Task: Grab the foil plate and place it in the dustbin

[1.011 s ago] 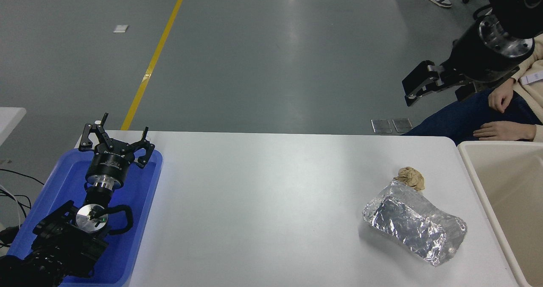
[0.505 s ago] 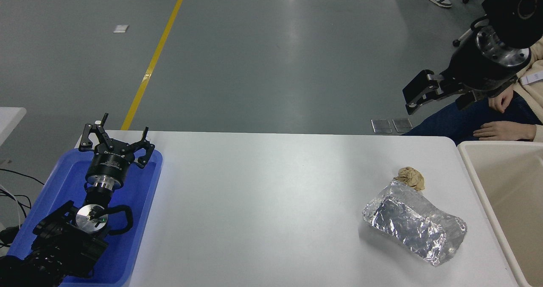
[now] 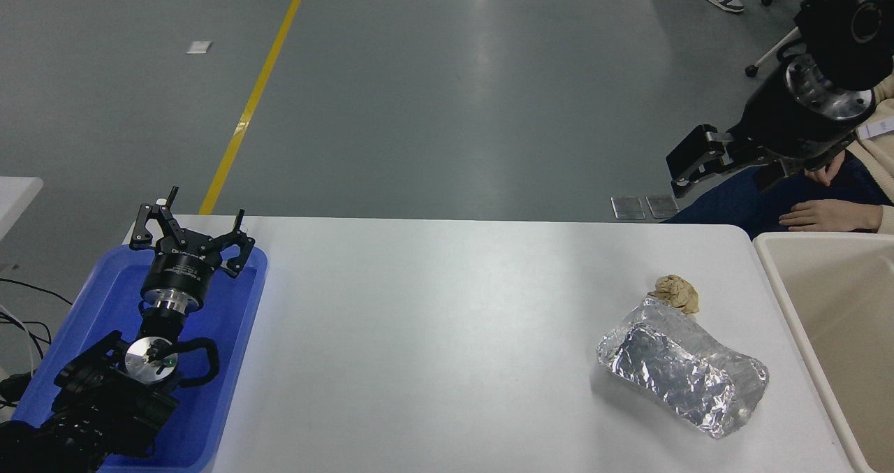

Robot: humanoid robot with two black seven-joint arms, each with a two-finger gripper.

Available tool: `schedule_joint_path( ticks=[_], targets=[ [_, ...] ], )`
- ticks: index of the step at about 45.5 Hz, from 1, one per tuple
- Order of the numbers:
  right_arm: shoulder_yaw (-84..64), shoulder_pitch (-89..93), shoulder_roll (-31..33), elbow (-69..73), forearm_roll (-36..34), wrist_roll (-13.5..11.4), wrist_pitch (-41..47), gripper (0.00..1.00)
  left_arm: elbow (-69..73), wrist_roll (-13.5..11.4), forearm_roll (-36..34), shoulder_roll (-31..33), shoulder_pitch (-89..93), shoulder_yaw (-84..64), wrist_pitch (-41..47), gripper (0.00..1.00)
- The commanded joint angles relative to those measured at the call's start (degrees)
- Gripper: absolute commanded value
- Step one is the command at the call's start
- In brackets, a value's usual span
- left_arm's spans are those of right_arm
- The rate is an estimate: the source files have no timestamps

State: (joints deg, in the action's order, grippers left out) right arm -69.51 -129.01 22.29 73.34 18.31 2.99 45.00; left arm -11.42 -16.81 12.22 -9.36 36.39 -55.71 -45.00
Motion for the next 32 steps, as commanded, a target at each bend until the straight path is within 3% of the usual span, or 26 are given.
schedule_joint_path(
  ticks=[1, 32],
  targets=[
    [-0.72, 0.69, 0.13, 0.13, -1.17, 0.00, 0.00, 1.00, 0.08, 0.02, 0.00, -0.04, 0.00, -0.01, 0.00, 1.00],
    [-2.92, 20.28, 1.97, -0.40, -1.53, -0.26, -2.09, 1.00, 0.08, 0.02, 0.00, -0.04, 0.00, -0.01, 0.00, 1.00]
  ],
)
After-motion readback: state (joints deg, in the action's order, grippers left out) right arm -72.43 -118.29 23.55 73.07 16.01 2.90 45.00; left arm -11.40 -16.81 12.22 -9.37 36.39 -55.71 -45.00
